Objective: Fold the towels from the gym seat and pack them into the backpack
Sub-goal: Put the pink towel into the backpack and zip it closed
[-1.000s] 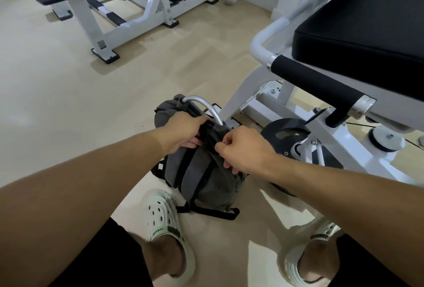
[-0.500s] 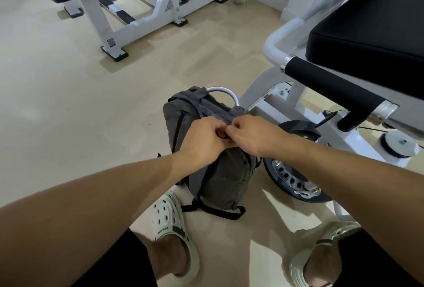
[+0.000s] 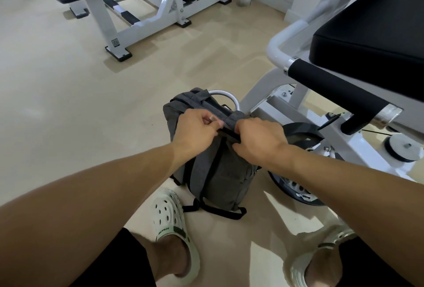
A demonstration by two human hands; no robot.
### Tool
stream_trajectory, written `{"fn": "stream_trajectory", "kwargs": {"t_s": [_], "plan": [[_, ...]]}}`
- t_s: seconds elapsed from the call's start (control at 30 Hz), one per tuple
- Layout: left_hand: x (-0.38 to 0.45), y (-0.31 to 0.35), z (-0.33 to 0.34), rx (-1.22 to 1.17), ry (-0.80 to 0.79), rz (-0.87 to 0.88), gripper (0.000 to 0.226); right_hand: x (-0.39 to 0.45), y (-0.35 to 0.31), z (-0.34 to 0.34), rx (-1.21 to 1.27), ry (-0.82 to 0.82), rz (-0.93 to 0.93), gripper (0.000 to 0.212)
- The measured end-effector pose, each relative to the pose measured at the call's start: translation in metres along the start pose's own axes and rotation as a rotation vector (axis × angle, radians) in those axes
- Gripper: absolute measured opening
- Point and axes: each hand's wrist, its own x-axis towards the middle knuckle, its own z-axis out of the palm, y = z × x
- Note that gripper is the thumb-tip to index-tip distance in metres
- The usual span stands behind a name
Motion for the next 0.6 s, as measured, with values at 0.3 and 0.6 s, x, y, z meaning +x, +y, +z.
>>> {"fn": "stream_trajectory", "kwargs": {"t_s": [0.3,0.6], "plan": [[0.045,-0.033,-0.053,-0.214,0.176,-0.38,0.013,-0.012,-0.007,-0.024,-0.389,-0.445,0.013,0.05],[0.021,0.005,-0.04,-0.206,-0.208,-0.176,0.017,-0.007,-0.015,-0.025,-0.3,-0.002,-0.12,0.039]]}}
